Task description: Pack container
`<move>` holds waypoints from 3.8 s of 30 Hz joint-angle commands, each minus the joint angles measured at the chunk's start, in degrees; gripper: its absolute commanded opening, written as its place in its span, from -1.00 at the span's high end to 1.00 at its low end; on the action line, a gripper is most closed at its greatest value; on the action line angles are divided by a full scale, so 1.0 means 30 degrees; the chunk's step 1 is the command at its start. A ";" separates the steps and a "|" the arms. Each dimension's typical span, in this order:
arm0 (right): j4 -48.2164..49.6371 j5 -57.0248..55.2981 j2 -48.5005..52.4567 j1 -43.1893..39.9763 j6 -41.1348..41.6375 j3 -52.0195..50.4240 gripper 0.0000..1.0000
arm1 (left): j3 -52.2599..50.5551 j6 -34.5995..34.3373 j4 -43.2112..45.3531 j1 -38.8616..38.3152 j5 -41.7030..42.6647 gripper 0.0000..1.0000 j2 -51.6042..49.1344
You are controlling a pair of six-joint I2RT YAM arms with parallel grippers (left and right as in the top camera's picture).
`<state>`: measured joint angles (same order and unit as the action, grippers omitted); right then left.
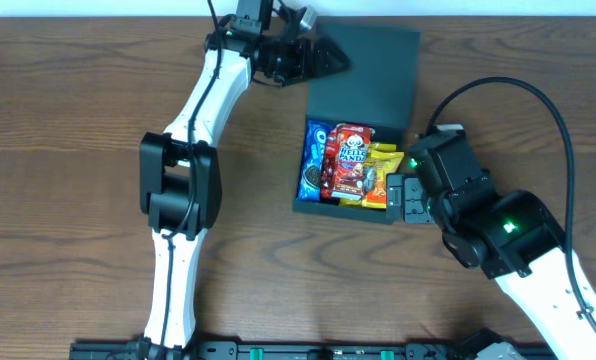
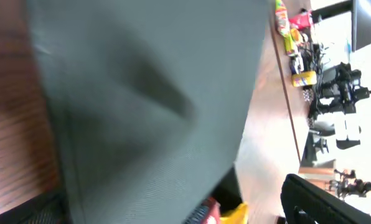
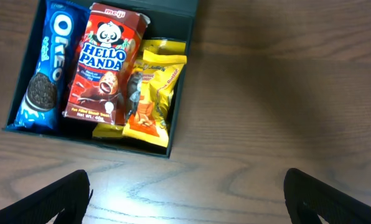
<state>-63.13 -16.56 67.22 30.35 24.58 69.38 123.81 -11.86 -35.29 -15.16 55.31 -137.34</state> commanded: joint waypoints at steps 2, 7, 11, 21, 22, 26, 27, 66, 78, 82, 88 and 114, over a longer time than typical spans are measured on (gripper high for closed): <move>0.0036 -0.0430 -0.0015 0.0124 0.0226 0.0211 -0.98 | 0.0576 0.1486 -0.0831 -0.0401 0.0087 -0.91 0.1122; 0.0044 -0.0561 -0.0015 0.0124 0.0226 0.0211 -0.99 | 0.0576 0.3577 -0.3257 -0.0852 -0.2667 -0.92 0.2419; 0.0051 -0.0721 -0.0015 0.0124 0.0226 0.0211 -0.99 | 0.0576 0.4561 -0.4714 -0.1093 -0.3599 -0.91 0.3752; 0.0066 -0.1064 -0.0015 0.0124 0.0226 0.0211 -0.99 | 0.0576 0.5034 -0.8408 -0.1297 -0.5107 -0.92 0.5377; 0.0102 -0.1071 -0.0015 0.0124 0.0226 0.0211 -0.99 | 0.0576 0.5115 -0.8983 -0.1355 -0.5224 -0.92 0.5515; 0.0189 -0.1056 -0.0015 0.0124 0.0233 0.0211 -0.99 | 0.0576 0.5544 -1.0877 -0.1552 -0.5581 -0.91 0.6317; 0.0197 -0.1035 -0.0015 0.0124 0.0240 0.0211 -0.99 | 0.0576 0.5552 -1.1191 -0.1625 -0.5901 -0.92 0.6528; 0.3519 0.4583 0.1967 0.0168 -0.1654 0.0335 -0.99 | -1.0608 0.1377 -1.4200 -0.3191 -1.9999 -0.91 1.8039; 0.4488 0.4124 0.4430 0.0255 -0.2084 0.0335 -0.98 | -2.2535 0.0656 -0.5486 -0.3752 -1.7551 -0.92 2.2535; 0.5187 0.4167 0.5792 0.0729 -0.1719 0.0335 -0.99 | -2.3919 0.0423 -0.3563 -0.5319 -1.7070 -0.91 2.2527; 0.5931 0.3861 0.7366 0.1056 -0.0903 0.0335 -0.99 | -2.4028 0.0277 -0.2798 -0.7715 -1.7114 -0.91 2.2017; 0.6492 0.1151 0.9151 -0.1144 -0.0860 -0.0510 -0.99 | -2.4115 -0.4182 -0.6353 -1.3304 -2.1937 -0.91 2.1595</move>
<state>-43.86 -11.66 93.76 28.38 21.89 69.45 51.64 -23.81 -54.00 -54.87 -8.05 -72.25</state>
